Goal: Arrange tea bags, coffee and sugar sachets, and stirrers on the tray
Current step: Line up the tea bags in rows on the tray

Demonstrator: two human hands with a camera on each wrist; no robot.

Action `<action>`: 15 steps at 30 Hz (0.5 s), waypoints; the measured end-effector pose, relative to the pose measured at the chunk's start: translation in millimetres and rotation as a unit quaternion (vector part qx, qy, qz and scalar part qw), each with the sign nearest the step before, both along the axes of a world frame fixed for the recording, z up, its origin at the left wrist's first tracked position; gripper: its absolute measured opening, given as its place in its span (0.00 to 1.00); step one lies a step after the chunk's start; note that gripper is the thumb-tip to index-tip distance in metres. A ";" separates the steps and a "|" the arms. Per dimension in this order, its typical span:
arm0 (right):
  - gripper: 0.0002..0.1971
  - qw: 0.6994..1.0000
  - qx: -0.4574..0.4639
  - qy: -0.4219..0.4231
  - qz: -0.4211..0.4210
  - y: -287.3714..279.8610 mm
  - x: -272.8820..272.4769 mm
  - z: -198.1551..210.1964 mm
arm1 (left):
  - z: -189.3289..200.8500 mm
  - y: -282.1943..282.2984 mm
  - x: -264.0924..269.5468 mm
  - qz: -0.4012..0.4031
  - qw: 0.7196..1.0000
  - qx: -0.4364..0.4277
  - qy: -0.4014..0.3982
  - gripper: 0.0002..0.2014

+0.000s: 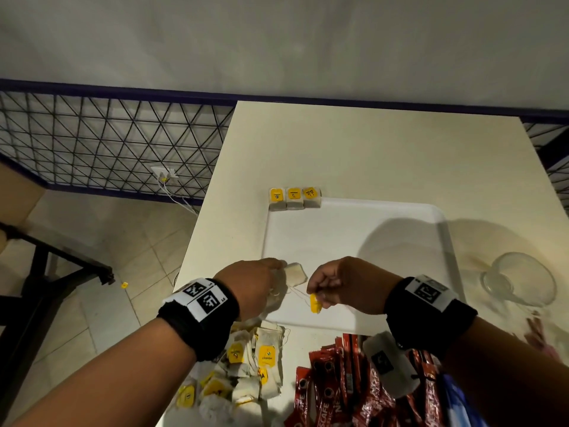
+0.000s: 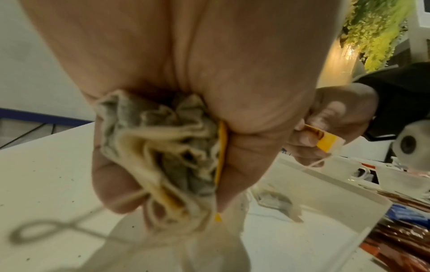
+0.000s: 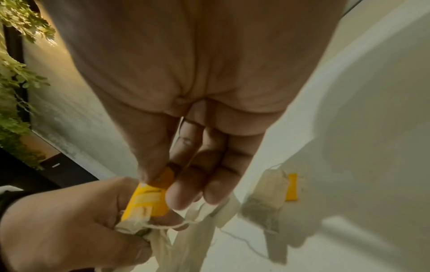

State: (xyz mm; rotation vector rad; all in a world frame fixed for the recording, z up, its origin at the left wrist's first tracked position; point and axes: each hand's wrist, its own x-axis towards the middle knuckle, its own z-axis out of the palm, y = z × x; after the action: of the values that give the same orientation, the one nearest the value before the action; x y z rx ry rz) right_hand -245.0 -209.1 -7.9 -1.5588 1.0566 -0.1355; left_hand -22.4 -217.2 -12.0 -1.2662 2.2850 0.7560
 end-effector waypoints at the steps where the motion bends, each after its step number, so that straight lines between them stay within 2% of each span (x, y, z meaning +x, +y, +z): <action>1: 0.12 1.000 -0.010 0.000 -0.007 -0.7 0.1 -0.9 | -1.2 -0.3 -1.7 -0.009 1.000 0.003 0.003 0.19; 4: 0.06 0.998 -0.047 0.008 -0.045 -2.7 0.1 -3.3 | -3.7 -0.9 -7.0 -0.034 0.999 0.007 -0.004 0.19; 7: 0.07 0.994 -0.035 0.005 -0.100 -4.2 -0.2 -4.2 | 0.8 -0.9 -14.9 -0.043 0.999 -0.007 -0.022 0.20; 10: 0.10 0.991 -0.031 0.013 -0.128 -5.6 -0.8 -8.0 | 0.2 -2.9 -15.3 -0.008 1.000 -0.008 0.025 0.20; 12: 0.14 0.990 -0.034 0.023 -0.136 -6.9 -0.8 -8.6 | -6.2 -4.9 -9.2 0.048 0.995 0.002 0.084 0.22; 13: 0.15 0.989 -0.031 0.019 -0.140 -8.2 -0.1 -8.3 | -7.4 -5.1 -5.6 0.108 0.987 0.019 0.120 0.22; 15: 0.16 0.988 -0.028 0.003 -0.152 -11.0 1.1 -7.3 | -5.5 -3.4 0.1 0.235 0.946 0.081 0.208 0.20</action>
State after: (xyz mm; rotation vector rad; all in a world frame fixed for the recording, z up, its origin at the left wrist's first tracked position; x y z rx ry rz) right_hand -243.9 -220.0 -15.2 -1.4407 1.2997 -0.3728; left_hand -22.3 -220.6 -17.5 -1.7281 2.1717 1.4695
